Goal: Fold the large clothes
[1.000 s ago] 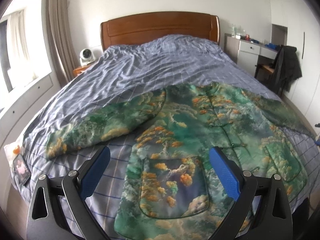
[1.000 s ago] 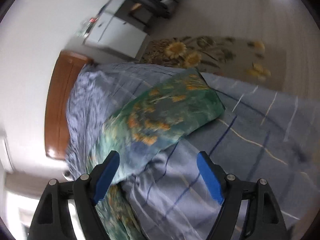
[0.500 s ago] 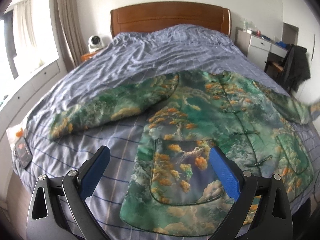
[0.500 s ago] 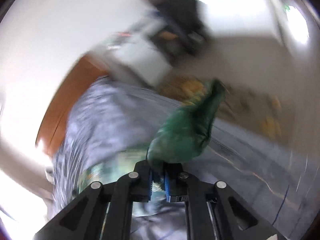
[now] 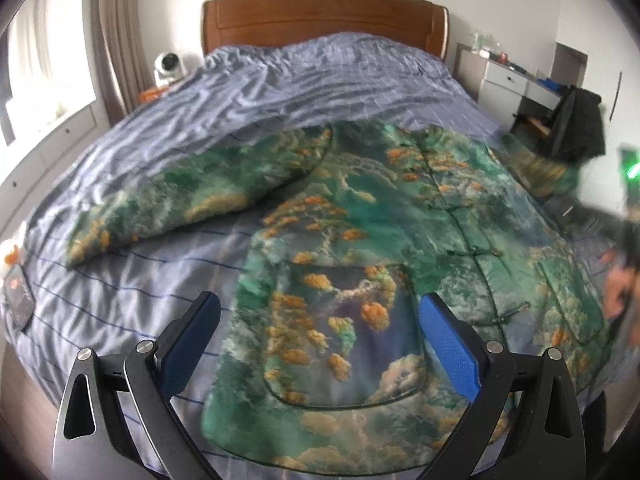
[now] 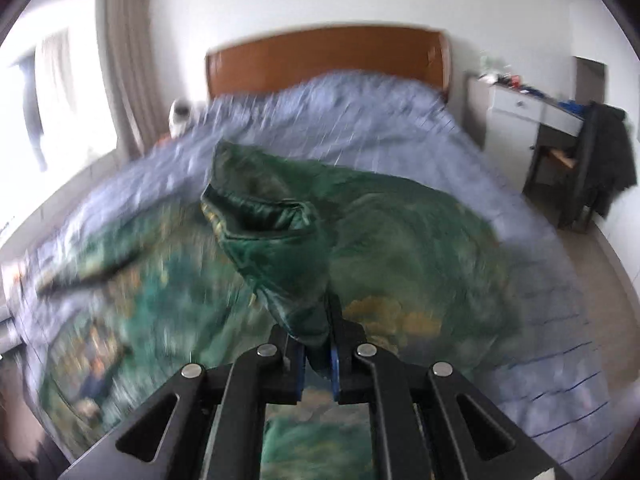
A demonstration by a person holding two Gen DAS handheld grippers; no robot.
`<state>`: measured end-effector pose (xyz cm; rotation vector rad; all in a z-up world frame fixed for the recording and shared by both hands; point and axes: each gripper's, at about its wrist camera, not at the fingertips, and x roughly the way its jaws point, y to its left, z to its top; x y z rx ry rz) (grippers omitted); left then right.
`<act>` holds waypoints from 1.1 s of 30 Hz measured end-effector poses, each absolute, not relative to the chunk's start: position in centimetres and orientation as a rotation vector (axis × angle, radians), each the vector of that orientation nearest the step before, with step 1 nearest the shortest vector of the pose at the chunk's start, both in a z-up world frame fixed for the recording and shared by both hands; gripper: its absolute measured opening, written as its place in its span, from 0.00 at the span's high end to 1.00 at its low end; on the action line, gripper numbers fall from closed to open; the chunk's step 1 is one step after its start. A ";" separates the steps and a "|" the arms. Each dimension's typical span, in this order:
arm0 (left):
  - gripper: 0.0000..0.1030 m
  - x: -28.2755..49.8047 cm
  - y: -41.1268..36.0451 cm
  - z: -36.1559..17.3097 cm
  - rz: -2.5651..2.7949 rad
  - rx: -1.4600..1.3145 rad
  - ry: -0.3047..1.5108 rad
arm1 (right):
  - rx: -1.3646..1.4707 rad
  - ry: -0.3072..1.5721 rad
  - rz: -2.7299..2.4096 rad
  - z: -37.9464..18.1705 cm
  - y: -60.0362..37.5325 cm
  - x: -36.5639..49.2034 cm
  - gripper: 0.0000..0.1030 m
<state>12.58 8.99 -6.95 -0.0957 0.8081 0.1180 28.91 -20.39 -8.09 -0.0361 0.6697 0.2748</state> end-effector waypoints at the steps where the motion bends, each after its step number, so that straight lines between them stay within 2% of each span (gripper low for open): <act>1: 0.03 12.9 8.8 -7.2 0.092 -0.105 0.819 | -0.068 0.691 0.273 -9.6 -19.3 28.5 0.91; 4: 0.03 14.1 7.8 -7.7 0.033 -0.110 0.850 | -0.142 0.753 0.275 -13.1 -17.0 27.6 0.86; 5: 0.03 14.7 7.3 -7.9 0.005 -0.113 0.860 | -0.160 0.780 0.270 -14.0 -16.6 27.3 0.79; 6: 0.03 15.3 6.8 -8.0 -0.020 -0.115 0.868 | -0.166 0.801 0.279 -14.7 -16.3 27.1 0.67; 8: 0.03 16.7 5.6 -8.2 -0.081 -0.129 0.888 | -0.156 0.824 0.313 -15.4 -16.0 26.0 0.52; 9: 0.03 17.7 4.8 -8.2 -0.130 -0.149 0.903 | -0.147 0.820 0.329 -15.2 -16.4 25.2 0.49; 14: 0.03 22.5 1.4 -8.9 -0.356 -0.302 0.972 | -0.126 0.799 0.353 -14.6 -17.7 21.1 0.46; 18: 0.05 27.6 -2.2 -11.4 -0.470 -0.407 1.067 | -0.101 0.759 0.340 -12.8 -19.6 17.6 0.45; 20: 0.18 30.0 -3.8 -13.2 -0.472 -0.438 1.141 | -0.079 0.743 0.335 -11.6 -20.4 16.2 0.45; 22: 0.26 31.6 -5.1 -14.6 -0.469 -0.439 1.203 | -0.060 0.724 0.333 -10.9 -21.0 15.1 0.45; 23: 0.35 32.2 -5.6 -15.0 -0.457 -0.429 1.218 | -0.055 0.716 0.331 -10.8 -21.2 14.7 0.45; 25: 0.45 32.9 -6.4 -15.5 -0.430 -0.402 1.244 | -0.039 0.699 0.325 -10.4 -21.6 13.9 0.45; 27: 0.64 33.0 -6.9 -15.4 -0.408 -0.369 1.246 | -0.027 0.686 0.321 -10.3 -22.0 13.1 0.45; 28: 0.82 33.1 -7.0 -15.3 -0.391 -0.351 1.252 | -0.025 0.679 0.316 -10.2 -22.2 12.8 0.45; 29: 0.90 33.2 -7.1 -15.2 -0.376 -0.352 1.257 | -0.026 0.673 0.311 -10.2 -22.3 12.6 0.45; 33: 0.94 33.1 -7.2 -13.6 -0.362 -0.341 1.225 | -0.025 0.656 0.283 -10.2 -22.8 12.0 0.45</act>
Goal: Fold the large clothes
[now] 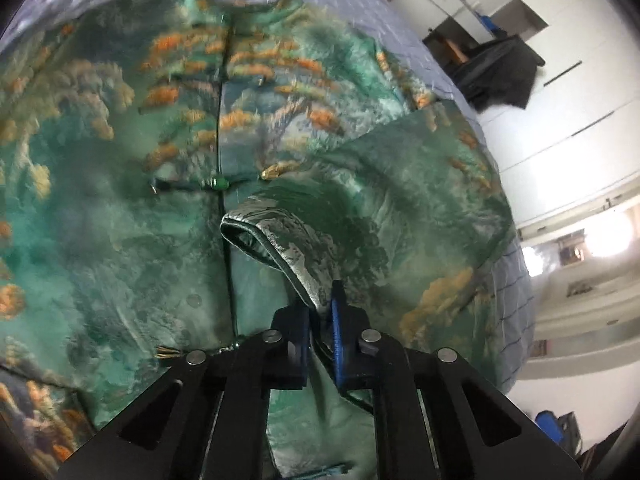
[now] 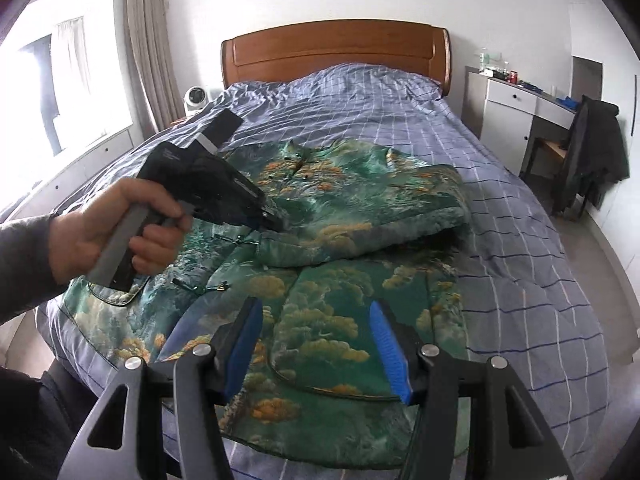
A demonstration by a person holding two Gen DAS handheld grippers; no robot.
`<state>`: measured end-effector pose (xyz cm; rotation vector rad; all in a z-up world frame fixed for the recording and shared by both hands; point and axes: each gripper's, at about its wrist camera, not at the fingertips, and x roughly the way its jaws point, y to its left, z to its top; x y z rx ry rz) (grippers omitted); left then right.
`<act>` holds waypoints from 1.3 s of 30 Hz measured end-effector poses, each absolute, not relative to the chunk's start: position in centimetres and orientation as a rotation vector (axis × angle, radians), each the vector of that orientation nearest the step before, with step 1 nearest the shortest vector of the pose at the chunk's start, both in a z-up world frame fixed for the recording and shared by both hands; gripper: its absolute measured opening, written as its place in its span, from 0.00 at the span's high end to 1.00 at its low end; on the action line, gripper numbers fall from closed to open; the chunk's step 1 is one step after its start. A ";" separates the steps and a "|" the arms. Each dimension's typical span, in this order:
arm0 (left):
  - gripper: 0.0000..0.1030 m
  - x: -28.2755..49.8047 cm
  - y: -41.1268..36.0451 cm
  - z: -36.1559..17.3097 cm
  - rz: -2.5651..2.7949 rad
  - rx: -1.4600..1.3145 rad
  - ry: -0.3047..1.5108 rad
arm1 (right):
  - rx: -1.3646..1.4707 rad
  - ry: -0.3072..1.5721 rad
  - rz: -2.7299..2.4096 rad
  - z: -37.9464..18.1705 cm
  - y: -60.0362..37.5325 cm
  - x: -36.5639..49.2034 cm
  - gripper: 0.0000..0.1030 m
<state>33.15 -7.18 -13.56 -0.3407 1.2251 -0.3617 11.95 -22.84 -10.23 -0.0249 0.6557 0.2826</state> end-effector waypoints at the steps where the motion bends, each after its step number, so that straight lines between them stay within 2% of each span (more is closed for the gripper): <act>1: 0.94 33.1 -7.2 -12.6 -0.364 -0.324 1.200 | -0.016 0.652 0.280 -10.1 -23.1 11.8 0.45; 9: 0.94 38.5 -3.8 -8.6 -0.285 -0.253 1.068 | -0.031 0.640 0.220 -9.1 -26.5 14.9 0.45; 15: 0.94 42.9 0.3 -11.9 -0.167 -0.277 1.083 | -0.099 0.635 0.146 -8.5 -29.2 22.6 0.45; 18: 0.94 42.7 0.6 -14.1 -0.164 -0.303 1.108 | -0.090 0.678 0.154 -8.8 -30.0 28.3 0.45; 28: 0.92 42.9 0.3 -16.5 -0.147 -0.287 1.112 | -0.022 0.806 0.291 -12.6 -28.1 45.1 0.45; 34: 0.91 42.3 0.0 -17.4 -0.145 -0.274 1.107 | 0.019 0.992 0.256 -18.6 -26.8 50.6 0.45; 39: 0.90 42.3 -0.2 -17.6 -0.147 -0.250 1.093 | -0.010 0.991 0.239 -18.4 -26.2 50.5 0.45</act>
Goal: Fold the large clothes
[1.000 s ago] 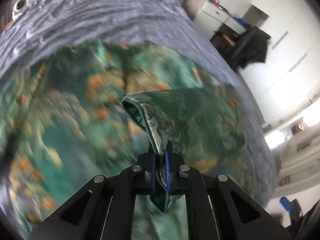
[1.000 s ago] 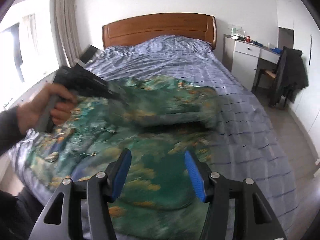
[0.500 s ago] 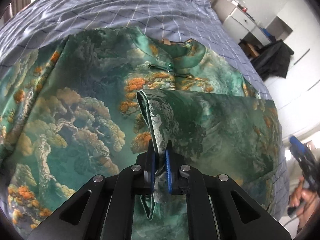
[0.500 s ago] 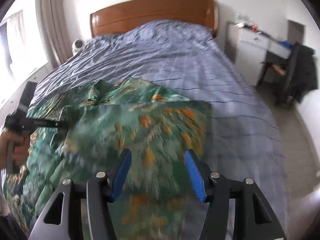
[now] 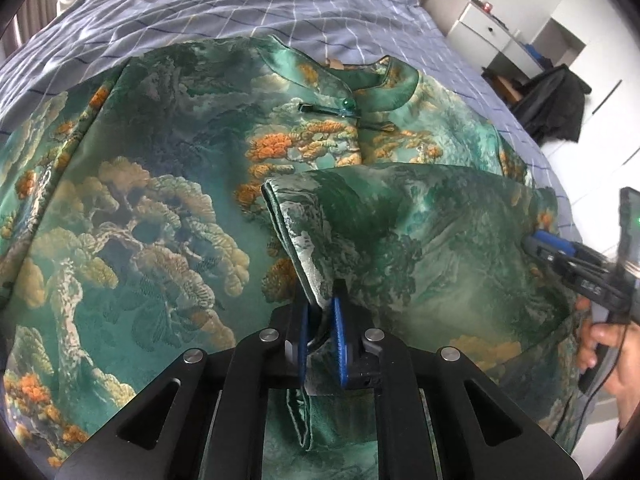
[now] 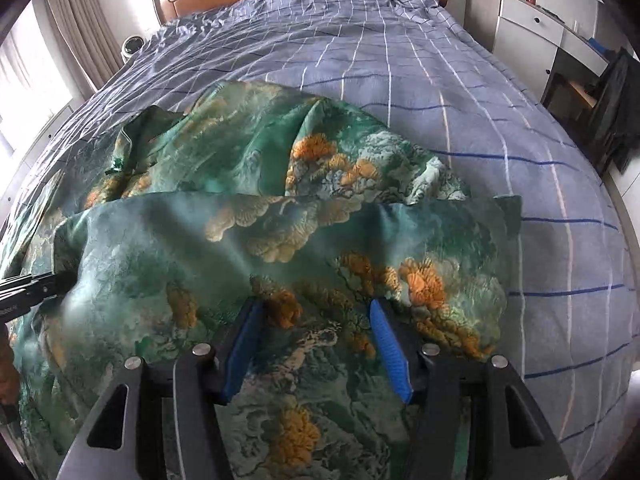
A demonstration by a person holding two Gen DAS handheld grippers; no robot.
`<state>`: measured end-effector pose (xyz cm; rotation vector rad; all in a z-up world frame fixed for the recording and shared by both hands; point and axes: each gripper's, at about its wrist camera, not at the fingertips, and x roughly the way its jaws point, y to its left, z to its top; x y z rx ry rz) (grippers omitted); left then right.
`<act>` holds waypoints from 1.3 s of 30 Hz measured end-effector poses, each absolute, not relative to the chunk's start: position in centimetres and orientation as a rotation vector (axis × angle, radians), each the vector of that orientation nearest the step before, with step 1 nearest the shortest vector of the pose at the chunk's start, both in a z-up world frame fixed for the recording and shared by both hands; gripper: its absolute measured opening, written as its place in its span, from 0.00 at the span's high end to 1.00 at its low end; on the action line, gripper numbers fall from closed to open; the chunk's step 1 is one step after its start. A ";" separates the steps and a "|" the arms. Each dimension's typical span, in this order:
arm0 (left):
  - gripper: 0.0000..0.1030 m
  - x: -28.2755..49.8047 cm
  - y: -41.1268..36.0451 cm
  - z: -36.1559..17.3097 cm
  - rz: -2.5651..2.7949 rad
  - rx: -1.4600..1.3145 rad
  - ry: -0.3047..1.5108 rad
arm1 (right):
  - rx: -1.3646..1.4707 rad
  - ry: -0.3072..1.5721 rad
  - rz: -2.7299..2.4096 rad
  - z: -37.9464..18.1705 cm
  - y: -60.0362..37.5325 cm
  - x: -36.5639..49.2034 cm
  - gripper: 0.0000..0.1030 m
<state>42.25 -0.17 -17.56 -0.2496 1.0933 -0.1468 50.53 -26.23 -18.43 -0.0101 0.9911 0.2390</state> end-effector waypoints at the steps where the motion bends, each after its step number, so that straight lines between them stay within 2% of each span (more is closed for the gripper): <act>1: 0.90 42.3 -0.2 -17.6 -0.148 -0.247 1.091 | -0.017 0.984 0.237 -18.1 -26.2 50.1 0.45; 11: 0.88 42.2 -0.9 -17.5 -0.147 -0.176 1.072 | -0.118 0.989 0.322 -16.4 -26.8 41.0 0.45; 18: 0.86 42.2 -1.7 -17.3 -0.119 -0.126 1.062 | -0.124 1.053 0.274 -20.0 -26.2 42.9 0.44; 21: 0.80 41.7 -1.8 -16.6 -0.097 -0.106 1.063 | -0.134 1.035 0.259 -20.0 -26.0 42.6 0.44; 24: 0.63 39.3 -1.6 -15.0 -0.117 -0.083 1.055 | -0.149 0.994 0.253 -19.2 -26.1 41.5 0.44; 26: 0.35 37.1 -1.1 -14.0 -0.136 -0.065 1.035 | -0.168 0.964 0.240 -18.1 -26.3 40.1 0.42; 28: 0.22 33.9 -0.4 -13.3 -0.141 -0.028 1.008 | -0.160 0.951 0.226 -17.0 -26.6 39.0 0.33; 29: 0.18 32.7 -0.1 -13.1 -0.143 -0.012 1.003 | -0.150 0.952 0.218 -16.6 -27.0 38.5 0.25; 30: 0.17 31.1 0.5 -12.9 -0.145 0.004 0.999 | -0.132 0.957 0.205 -16.0 -27.2 37.5 0.21; 34: 0.12 26.1 3.2 -12.9 -0.089 0.027 0.989 | -0.111 0.926 0.191 -13.7 -27.1 34.0 0.21; 39: 0.12 21.6 8.4 -13.2 0.070 0.019 0.970 | -0.076 0.874 0.236 -10.9 -25.0 29.2 0.21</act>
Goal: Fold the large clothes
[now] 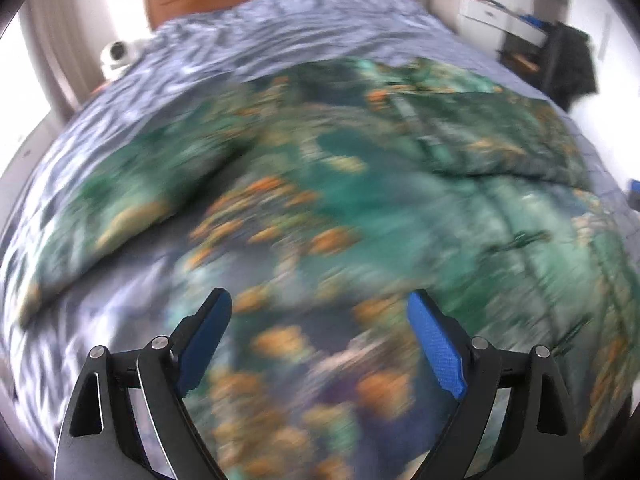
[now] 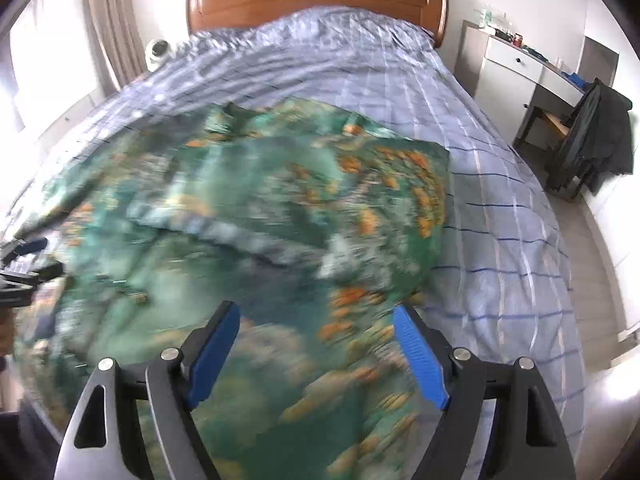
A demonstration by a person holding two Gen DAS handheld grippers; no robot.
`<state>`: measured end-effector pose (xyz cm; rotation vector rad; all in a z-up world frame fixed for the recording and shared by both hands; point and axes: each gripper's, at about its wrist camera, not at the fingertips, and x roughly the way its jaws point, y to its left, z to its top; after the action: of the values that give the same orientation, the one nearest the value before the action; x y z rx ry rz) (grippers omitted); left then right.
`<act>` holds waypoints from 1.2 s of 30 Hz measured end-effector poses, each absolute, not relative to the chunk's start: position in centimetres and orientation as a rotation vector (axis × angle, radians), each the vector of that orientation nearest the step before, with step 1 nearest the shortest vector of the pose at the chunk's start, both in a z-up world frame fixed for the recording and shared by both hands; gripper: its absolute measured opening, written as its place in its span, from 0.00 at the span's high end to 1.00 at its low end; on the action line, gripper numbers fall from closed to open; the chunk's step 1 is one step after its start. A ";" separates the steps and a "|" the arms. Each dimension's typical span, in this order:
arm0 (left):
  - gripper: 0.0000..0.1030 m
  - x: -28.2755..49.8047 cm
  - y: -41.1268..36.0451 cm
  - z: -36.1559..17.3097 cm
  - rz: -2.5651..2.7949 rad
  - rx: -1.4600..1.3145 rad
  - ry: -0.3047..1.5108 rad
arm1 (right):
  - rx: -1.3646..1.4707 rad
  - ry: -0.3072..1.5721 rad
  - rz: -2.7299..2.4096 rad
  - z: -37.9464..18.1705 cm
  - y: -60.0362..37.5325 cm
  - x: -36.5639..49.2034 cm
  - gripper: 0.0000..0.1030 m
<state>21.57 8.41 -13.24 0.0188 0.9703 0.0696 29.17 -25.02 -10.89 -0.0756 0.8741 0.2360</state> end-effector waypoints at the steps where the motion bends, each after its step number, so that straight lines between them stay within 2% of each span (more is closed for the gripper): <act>1: 0.12 21.2 9.4 -13.3 0.090 0.005 0.970 | -0.065 0.865 0.250 -10.5 -24.5 28.2 0.21; 9: 0.12 19.4 20.1 -13.5 0.286 -0.303 0.934 | -0.110 0.784 0.304 -9.2 -19.0 21.9 0.21; 14: 0.11 18.1 28.3 -13.9 0.426 -0.640 0.824 | -0.153 0.778 0.343 -8.9 -16.9 20.1 0.21; 20: 0.11 17.2 37.3 -17.0 0.579 -1.035 0.679 | -0.183 0.762 0.352 -8.6 -15.9 19.2 0.21; 26: 0.11 18.5 41.7 -20.0 0.669 -1.092 0.682 | -0.209 0.774 0.370 -8.8 -15.1 18.1 0.21; 31: 0.12 18.7 43.3 -20.1 0.713 -1.103 0.623 | -0.212 0.790 0.390 -9.0 -14.3 17.6 0.21; 33: 0.19 19.0 43.2 -19.8 0.725 -1.070 0.625 | -0.217 0.792 0.400 -8.9 -13.9 17.4 0.21; 35: 0.43 19.6 43.3 -19.6 0.726 -1.029 0.643 | -0.221 0.794 0.409 -9.0 -13.5 17.3 0.21; 36: 0.49 19.8 43.3 -19.5 0.729 -1.011 0.652 | -0.223 0.795 0.416 -9.0 -13.3 17.3 0.21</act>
<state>19.76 43.26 -19.47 -1.0106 0.6518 0.7295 17.30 -13.30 -8.99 -0.2233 0.7952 0.4162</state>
